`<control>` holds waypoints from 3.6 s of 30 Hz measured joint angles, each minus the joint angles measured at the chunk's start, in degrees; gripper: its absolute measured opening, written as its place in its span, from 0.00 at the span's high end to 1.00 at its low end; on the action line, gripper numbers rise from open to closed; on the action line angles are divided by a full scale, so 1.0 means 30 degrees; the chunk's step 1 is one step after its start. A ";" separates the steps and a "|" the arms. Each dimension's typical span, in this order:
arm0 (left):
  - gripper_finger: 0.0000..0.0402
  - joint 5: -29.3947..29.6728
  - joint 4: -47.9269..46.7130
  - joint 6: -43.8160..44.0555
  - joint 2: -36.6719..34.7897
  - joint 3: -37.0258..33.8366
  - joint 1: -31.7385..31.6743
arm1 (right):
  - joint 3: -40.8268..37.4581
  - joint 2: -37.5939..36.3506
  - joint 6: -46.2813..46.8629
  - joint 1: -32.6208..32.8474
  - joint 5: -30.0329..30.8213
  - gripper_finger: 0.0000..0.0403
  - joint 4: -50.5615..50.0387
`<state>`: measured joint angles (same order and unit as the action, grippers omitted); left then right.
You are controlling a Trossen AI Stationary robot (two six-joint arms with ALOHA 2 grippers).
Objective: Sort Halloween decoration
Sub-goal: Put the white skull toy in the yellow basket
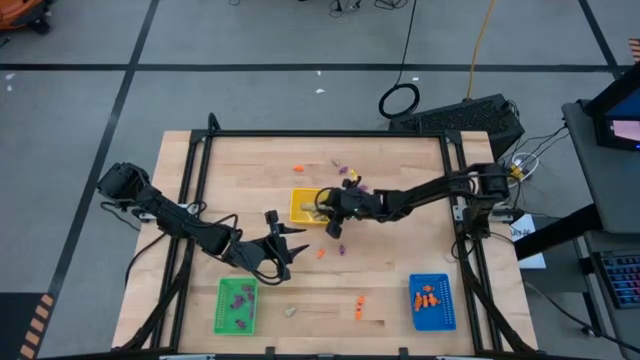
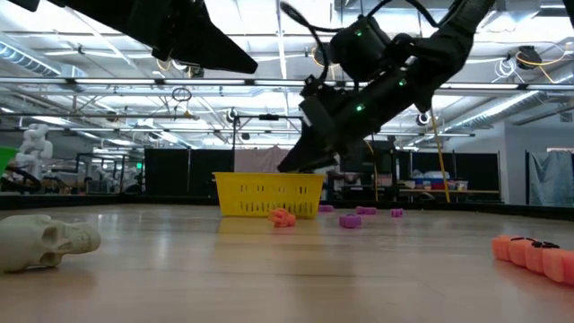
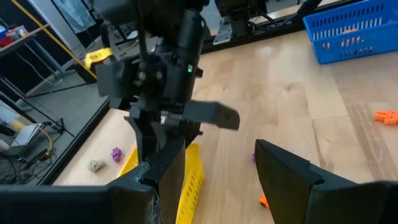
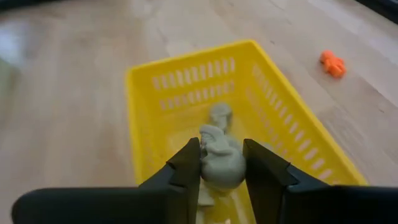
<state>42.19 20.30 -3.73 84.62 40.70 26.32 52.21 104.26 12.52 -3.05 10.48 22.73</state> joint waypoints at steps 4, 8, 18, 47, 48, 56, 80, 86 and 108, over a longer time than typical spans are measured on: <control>0.52 -0.0015 -0.0024 0.0000 0.0000 0.0002 -0.0004 | 0.0699 0.0033 0.0088 -0.0003 0.0912 0.72 -0.2054; 0.52 -0.0058 -0.0036 0.0005 0.0000 0.0002 0.0002 | 0.0939 0.0026 0.0089 0.0000 0.0981 0.64 -0.2485; 0.52 -0.0066 -0.0118 0.0120 0.0000 0.0002 0.0108 | 0.0935 -0.2009 -0.0420 0.0583 -0.0010 0.54 -0.4134; 0.52 -0.2186 -0.0964 0.6408 0.0000 0.0747 0.2745 | 0.0931 -0.4315 0.2688 1.2543 0.7019 0.54 -0.9296; 0.52 -0.2186 -0.1561 0.6692 0.0000 0.1128 0.3020 | 0.0931 -0.4058 0.2791 1.2737 0.7108 0.54 -0.9083; 0.52 -0.2235 -0.8352 0.8489 0.1618 0.6368 0.4621 | 0.0916 -0.2285 0.2433 1.3658 0.6994 0.54 -0.6036; 0.52 -0.5689 -1.8488 1.4152 0.7009 1.3823 0.6539 | 0.0909 -0.1058 0.4911 1.4686 0.6507 0.54 -0.3539; 0.52 -0.5537 -1.8595 1.4191 0.7009 1.3815 0.6524 | 0.0909 -0.1023 0.4745 1.4681 0.6551 0.54 -0.3006; 0.26 -0.5580 -1.8821 1.5815 1.0387 1.3779 0.6596 | 0.0909 -0.1023 0.4529 1.4681 0.6580 0.54 -0.2515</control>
<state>25.46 -36.16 43.72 115.78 82.04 46.10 54.94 101.19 26.11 40.99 30.22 15.18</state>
